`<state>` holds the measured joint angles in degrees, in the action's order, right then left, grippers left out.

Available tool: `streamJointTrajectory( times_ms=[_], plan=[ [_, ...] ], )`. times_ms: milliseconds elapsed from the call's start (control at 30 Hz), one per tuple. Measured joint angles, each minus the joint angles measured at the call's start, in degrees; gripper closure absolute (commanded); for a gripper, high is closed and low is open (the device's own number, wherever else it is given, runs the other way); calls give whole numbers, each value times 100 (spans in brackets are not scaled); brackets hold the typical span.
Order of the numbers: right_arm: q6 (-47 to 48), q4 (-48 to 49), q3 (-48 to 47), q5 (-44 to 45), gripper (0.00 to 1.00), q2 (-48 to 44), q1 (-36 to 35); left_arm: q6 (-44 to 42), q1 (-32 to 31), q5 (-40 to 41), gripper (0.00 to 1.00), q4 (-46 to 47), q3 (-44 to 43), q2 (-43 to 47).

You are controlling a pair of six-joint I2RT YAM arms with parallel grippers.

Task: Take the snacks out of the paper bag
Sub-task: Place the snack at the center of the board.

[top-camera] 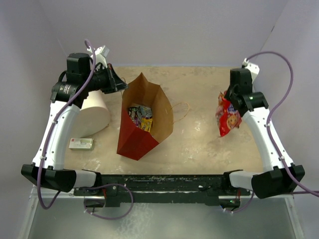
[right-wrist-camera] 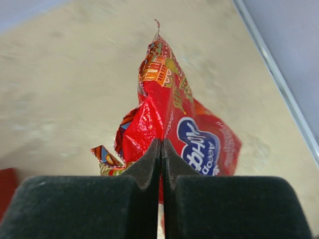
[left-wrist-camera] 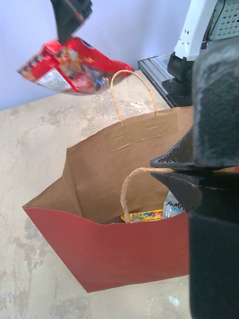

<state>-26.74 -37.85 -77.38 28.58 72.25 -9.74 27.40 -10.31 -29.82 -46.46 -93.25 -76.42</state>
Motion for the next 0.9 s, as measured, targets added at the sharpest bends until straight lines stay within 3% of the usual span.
streamJointTrajectory(
  times_ms=[167,467,533,767,900],
  plan=[
    [-173,83,1187,79,100,20,511,-17,0,-96,100,-125,-181,-122],
    [-256,693,1215,487,100,608,852,-22,0,-227,100,-136,-254,-225],
    [-249,866,1110,369,92,887,850,-22,0,-254,100,-131,-254,-225],
    [133,1178,11,-1019,40,2026,850,-63,0,-297,100,-122,-251,-223],
    [448,1290,-28,-1888,31,1725,833,-131,0,-295,100,-87,-186,-175]
  ],
)
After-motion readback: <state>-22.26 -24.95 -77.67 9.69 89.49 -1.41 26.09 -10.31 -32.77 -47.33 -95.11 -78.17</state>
